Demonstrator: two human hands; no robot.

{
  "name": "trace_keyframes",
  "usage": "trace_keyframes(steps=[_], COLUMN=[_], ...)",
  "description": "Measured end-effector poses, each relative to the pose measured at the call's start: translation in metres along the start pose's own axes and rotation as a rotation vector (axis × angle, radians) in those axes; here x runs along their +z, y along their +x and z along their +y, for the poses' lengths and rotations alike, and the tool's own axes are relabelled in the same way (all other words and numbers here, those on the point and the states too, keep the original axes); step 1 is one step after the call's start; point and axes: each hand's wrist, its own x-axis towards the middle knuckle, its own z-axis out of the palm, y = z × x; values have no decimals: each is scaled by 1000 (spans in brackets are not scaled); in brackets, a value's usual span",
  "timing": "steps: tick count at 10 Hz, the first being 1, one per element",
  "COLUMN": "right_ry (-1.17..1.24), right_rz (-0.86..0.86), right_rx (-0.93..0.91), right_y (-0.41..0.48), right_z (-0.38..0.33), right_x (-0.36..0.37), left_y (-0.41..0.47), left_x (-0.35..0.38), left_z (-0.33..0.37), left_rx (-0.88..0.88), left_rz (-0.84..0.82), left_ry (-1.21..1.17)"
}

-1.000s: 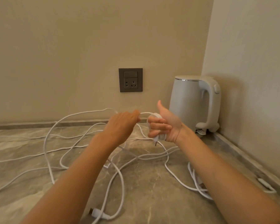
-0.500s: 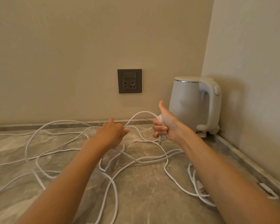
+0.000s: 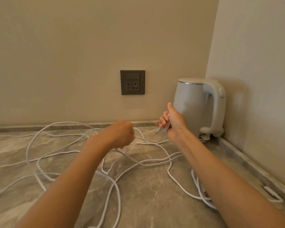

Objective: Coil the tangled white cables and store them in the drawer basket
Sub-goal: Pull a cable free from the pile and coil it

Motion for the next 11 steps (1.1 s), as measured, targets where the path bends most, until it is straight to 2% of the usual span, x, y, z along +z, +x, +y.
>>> trace_keyframes(steps=[1,2,3,4,5,6,7,9,10,11], right_ry=[44,59,110,202,370,484,502,154,48,31], right_rz=[-250,-450,-627,-847,-1008,-1068,-996,-292,-118,-97], right_rx=[36,123,288,472,585,647,651,398,286,250], right_y=[-5,-9,-14,-20,-26,-27,-24,-25,-22,-22], right_z=[-2,-3,-4,-2,3,2,0,-4,-1,-1], right_x=[2,1,3,9,15,16,14,25,27,29], left_y=[3,8,6,3,1,2,0,-3,1,2], left_x=[0,-4,-12,-14,-9,-5,-5,-4,3,2], left_z=[-10,-9,3,15,20,22,23,28,27,27], left_rx=[-75,-63,79,241,291,264,241,141,170,147], left_rz=[15,125,284,319,273,293,326,320,264,272], left_ry=[106,-9,-288,-421,-495,-572,-502,-229,-261,-319])
